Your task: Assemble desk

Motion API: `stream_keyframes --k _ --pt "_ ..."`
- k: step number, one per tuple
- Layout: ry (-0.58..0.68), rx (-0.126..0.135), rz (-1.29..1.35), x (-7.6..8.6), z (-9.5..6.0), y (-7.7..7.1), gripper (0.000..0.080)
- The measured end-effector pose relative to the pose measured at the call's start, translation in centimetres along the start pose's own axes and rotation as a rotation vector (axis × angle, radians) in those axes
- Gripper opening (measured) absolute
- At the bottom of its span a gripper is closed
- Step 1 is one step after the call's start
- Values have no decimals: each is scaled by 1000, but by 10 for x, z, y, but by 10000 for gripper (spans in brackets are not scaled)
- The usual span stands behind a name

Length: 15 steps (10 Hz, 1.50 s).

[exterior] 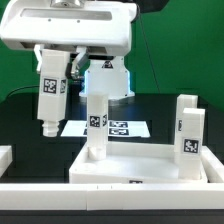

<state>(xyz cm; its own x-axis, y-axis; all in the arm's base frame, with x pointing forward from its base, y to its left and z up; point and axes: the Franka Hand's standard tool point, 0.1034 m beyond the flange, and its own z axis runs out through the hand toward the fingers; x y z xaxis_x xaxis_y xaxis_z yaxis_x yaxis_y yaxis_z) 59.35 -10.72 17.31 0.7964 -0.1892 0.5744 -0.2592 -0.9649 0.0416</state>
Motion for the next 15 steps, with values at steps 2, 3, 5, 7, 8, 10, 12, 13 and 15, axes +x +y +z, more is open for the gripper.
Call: stream_keyframes --k 2,3,5,7,8,10,12,13,15 --pt "-1 0 0 0 0 0 288" --pt "-1 -3 -9 0 0 3 288" --pt "-30 17 4 1 -4 20 288" --pt "-43 54 23 2 -2 12 288" --pt "-46 77 46 3 1 -2 288" --pt "-63 116 58 13 9 -31 288" --pt "-100 137 124 10 11 -52 288" --pt "-97 134 110 11 12 -49 288" --pt "-98 133 112 10 12 -48 288"
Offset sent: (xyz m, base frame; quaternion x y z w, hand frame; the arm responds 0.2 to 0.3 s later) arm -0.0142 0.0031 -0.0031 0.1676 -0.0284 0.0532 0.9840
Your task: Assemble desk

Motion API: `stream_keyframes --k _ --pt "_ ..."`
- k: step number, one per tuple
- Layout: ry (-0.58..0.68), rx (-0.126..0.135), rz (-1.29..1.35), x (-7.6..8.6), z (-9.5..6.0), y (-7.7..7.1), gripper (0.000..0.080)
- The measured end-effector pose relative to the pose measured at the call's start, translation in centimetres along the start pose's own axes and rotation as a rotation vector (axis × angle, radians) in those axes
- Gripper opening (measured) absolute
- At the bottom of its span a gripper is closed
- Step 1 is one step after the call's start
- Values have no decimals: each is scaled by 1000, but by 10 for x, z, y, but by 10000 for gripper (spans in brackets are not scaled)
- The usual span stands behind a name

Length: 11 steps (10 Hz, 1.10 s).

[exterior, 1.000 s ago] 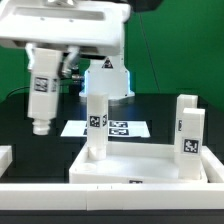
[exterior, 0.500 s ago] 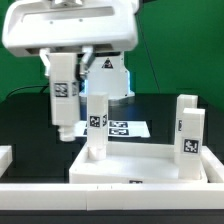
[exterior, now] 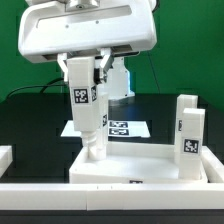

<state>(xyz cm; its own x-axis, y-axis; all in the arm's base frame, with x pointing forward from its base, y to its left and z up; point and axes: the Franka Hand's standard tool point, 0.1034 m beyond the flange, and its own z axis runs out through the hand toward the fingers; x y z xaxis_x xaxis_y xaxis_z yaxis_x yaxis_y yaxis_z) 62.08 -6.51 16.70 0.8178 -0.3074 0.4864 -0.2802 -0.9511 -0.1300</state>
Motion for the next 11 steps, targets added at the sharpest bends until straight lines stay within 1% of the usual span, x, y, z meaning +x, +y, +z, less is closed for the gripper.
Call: stream_keyframes --k 1,2,3,4,6,7,8,10,11 --pt "-3 -2 2 -2 1 2 288" --pt "-20 -13 2 -9 3 13 288" --pt "-35 -19 11 -19 9 14 288" --pt "-52 -22 7 -28 17 9 288" --pt "-60 -21 -5 -35 20 -3 288" --pt "-70 -17 -11 -41 24 -12 288" --pt "-80 -17 -20 -47 28 -15 288" --pt "-82 -24 -17 -46 29 -8 288" --pt "-81 -25 -15 -45 28 -7 288"
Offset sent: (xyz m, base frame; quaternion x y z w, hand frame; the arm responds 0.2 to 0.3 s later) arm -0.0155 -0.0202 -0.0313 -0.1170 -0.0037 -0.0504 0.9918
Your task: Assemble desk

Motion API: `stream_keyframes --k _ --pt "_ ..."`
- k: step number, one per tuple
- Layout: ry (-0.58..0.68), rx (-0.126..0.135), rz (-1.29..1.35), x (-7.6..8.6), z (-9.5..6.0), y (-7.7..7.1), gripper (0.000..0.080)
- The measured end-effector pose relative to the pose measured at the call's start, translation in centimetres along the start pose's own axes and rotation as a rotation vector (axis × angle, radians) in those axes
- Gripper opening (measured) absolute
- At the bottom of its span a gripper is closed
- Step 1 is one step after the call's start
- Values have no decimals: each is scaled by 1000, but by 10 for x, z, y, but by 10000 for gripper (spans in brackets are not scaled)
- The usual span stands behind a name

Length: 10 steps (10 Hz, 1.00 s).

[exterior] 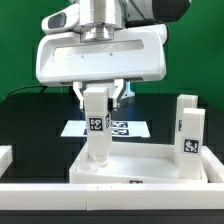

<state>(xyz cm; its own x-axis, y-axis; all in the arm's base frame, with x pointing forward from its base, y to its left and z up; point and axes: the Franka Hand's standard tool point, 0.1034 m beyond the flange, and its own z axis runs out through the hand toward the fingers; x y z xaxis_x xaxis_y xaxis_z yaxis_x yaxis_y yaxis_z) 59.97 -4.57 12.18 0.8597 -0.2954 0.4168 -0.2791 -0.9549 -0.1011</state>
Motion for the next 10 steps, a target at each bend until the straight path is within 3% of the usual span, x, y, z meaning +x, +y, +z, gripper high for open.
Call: stream_keyframes --k 3,6,10 --pt "12 -6 -7 7 -8 13 288" --pt "21 -29 -8 2 5 24 288" --pt "5 -34 -13 -7 14 24 288"
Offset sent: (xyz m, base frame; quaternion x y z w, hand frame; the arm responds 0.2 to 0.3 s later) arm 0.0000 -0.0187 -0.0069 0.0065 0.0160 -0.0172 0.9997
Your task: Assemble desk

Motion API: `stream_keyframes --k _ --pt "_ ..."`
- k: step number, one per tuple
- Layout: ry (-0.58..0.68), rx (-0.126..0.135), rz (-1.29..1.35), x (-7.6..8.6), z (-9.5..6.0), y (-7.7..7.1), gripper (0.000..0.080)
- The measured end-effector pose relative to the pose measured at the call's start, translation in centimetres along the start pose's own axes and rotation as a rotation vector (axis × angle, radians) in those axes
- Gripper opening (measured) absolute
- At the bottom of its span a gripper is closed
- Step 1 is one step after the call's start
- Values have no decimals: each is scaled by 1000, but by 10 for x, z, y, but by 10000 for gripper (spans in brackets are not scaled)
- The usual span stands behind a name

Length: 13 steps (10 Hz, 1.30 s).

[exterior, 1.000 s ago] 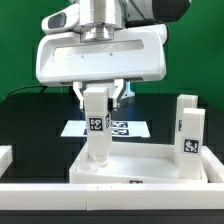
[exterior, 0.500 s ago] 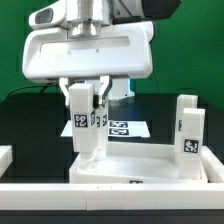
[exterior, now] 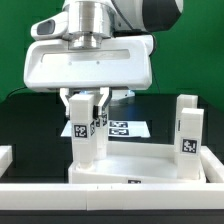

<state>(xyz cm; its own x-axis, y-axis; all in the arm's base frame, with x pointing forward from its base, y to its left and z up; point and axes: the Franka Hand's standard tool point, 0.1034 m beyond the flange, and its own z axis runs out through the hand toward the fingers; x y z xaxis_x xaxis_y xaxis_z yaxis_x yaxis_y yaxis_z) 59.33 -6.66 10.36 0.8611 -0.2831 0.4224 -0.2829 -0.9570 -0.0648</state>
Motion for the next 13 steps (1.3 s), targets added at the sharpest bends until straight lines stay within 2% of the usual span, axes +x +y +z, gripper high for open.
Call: stream_keyframes --k 3,7,8,9,10,11,13 --pt "29 -7 -1 -1 5 -7 288" --pt "45 -10 -5 1 4 -8 288" --pt "45 -10 -5 1 4 -8 401" --pt "45 -10 -5 1 4 -8 401" --pt "45 -10 -5 1 4 -8 535" --pt "45 -10 -5 1 4 -8 626" --pt "45 -10 -5 1 4 -8 642"
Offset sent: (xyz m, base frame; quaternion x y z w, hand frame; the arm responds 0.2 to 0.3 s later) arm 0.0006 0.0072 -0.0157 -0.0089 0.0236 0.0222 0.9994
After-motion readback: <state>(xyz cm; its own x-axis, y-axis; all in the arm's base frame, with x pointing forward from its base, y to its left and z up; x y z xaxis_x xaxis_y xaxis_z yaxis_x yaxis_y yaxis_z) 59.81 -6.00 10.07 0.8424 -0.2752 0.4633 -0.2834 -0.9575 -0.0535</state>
